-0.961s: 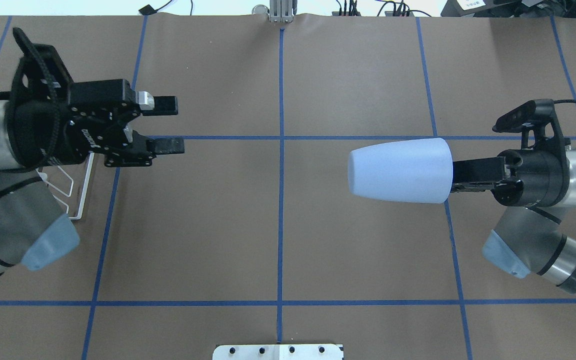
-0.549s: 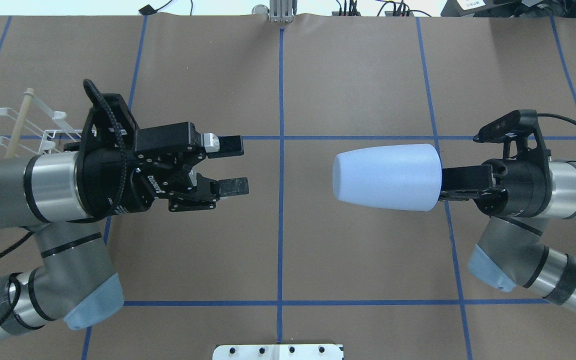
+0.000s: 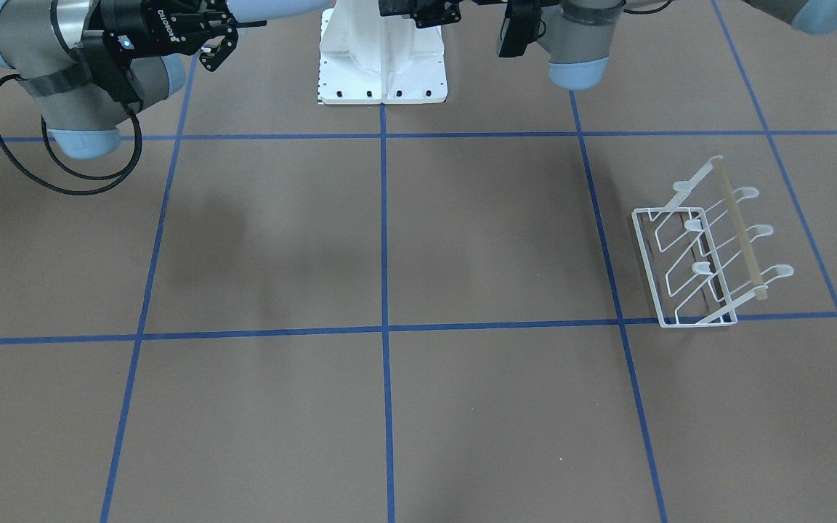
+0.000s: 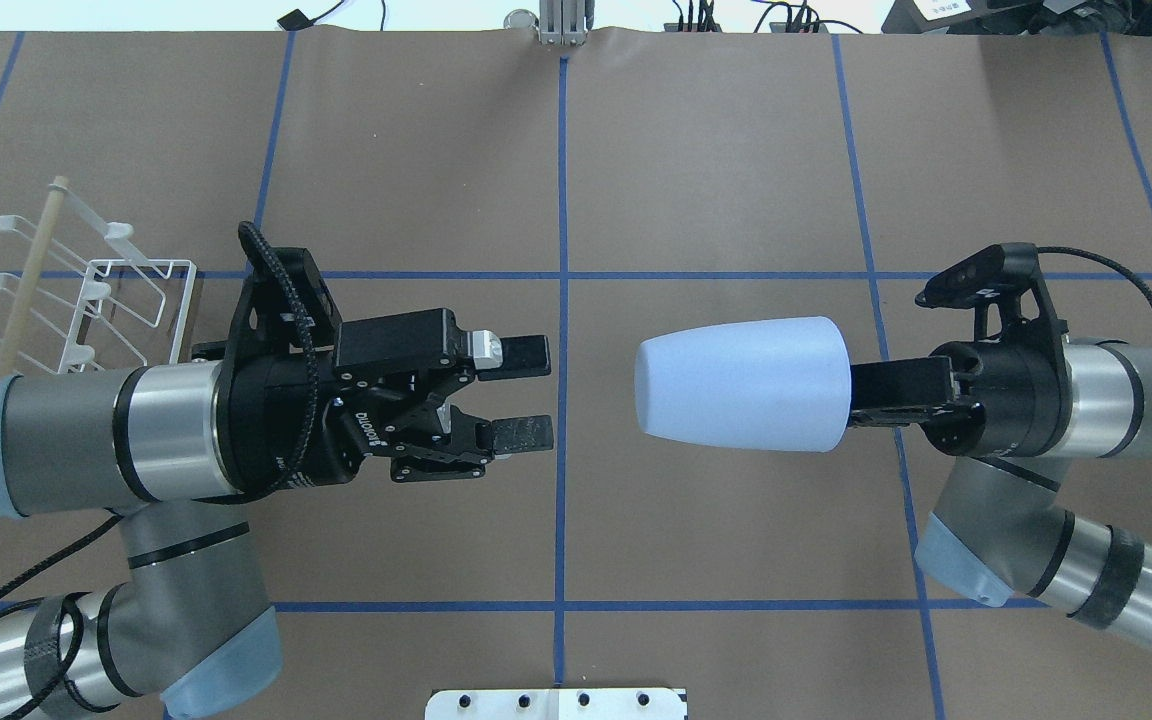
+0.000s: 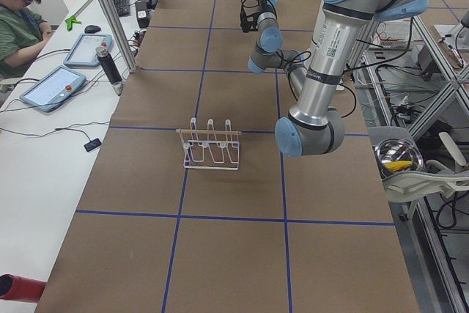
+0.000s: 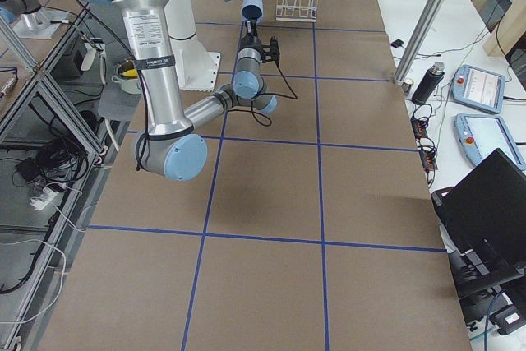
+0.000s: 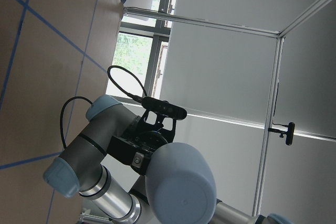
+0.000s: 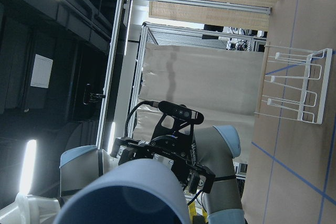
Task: Hang cup on cup holder
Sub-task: 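Move the left gripper toward the cup while the right gripper holds it out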
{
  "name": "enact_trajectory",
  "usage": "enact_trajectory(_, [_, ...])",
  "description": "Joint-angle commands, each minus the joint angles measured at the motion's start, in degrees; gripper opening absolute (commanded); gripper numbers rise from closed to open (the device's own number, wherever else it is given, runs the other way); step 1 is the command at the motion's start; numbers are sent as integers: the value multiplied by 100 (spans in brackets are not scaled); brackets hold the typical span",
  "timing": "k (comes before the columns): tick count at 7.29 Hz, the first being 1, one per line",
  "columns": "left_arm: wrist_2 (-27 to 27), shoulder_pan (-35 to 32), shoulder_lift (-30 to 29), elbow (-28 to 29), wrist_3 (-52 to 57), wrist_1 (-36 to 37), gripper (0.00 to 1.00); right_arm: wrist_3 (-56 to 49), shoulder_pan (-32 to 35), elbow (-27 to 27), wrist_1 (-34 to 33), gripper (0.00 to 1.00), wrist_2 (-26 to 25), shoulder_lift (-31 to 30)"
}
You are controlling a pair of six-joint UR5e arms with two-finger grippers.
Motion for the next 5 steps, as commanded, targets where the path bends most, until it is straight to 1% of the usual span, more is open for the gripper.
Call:
enact_trajectory(1, [5, 53, -80, 64, 0, 18, 98, 1, -217, -4, -170, 0, -42, 150])
enact_trajectory(2, [5, 79, -98, 73, 0, 18, 98, 1, -261, -4, -268, 0, -42, 203])
enact_trajectory(4, [189, 228, -168, 144, 44, 18, 98, 1, -314, -30, -286, 0, -60, 212])
enact_trajectory(5, [207, 333, -194, 144, 140, 27, 98, -8, -349, -30, -286, 0, -138, 212])
